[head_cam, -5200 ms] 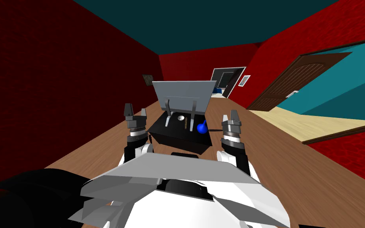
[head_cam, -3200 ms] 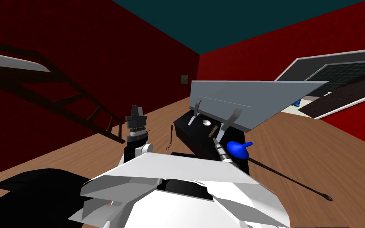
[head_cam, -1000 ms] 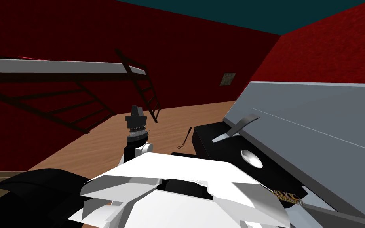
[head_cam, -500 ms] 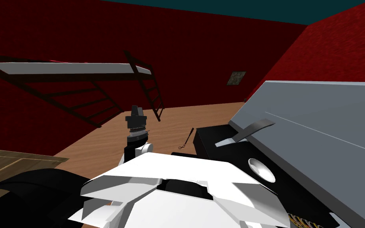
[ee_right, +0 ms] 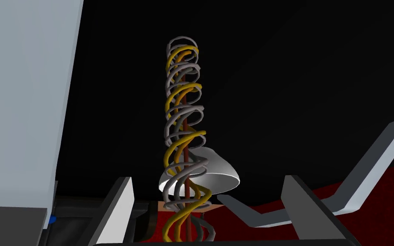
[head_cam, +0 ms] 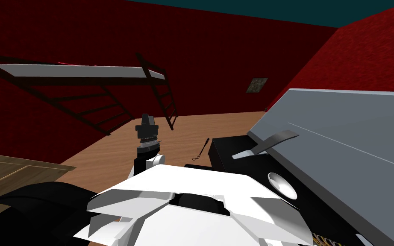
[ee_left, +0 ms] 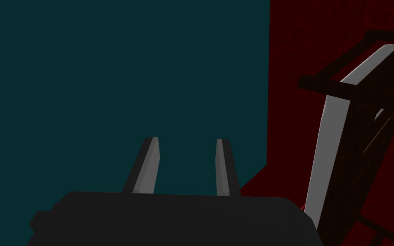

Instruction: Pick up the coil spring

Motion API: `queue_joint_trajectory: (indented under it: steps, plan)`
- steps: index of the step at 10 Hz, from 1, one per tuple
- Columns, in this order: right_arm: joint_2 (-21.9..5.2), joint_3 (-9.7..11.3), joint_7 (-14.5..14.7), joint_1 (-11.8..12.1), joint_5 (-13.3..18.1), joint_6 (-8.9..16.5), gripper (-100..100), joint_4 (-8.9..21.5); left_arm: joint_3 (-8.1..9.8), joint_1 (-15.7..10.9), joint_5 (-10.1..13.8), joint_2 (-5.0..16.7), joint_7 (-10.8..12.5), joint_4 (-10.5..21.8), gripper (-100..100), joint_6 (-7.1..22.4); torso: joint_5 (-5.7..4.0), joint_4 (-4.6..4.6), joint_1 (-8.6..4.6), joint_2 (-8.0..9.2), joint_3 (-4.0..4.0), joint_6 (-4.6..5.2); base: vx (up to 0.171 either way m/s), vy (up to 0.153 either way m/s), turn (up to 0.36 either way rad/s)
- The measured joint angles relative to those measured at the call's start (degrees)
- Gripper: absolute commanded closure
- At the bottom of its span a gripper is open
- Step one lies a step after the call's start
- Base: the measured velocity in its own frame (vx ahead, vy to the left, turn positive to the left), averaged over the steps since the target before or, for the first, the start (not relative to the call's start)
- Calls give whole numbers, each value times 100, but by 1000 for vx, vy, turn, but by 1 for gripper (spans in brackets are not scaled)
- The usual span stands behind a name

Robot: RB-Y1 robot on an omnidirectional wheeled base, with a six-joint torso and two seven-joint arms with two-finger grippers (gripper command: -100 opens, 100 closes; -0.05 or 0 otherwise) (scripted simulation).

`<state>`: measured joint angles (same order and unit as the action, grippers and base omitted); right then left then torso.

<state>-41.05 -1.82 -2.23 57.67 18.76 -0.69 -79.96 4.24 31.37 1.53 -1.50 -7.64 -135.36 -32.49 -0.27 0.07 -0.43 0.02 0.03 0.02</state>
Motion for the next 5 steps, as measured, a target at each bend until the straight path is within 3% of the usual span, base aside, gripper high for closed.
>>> queue_joint_trajectory:
  steps: [4, 5]
  plan:
    - [-1, -1, 0, 0, 0, -1, 100, -3, 0, 0, 0, 0, 0, 0, 0, 0, 0, -2, 1, -4, -3, 1, 0, 1, 3]
    - [-1, -2, -1, -1, 0, 0, 0, -3, 0, 0, 0, 0, 0, 0, 0, 0, -1, -2, 2, -4, -3, 1, 0, 0, 0]
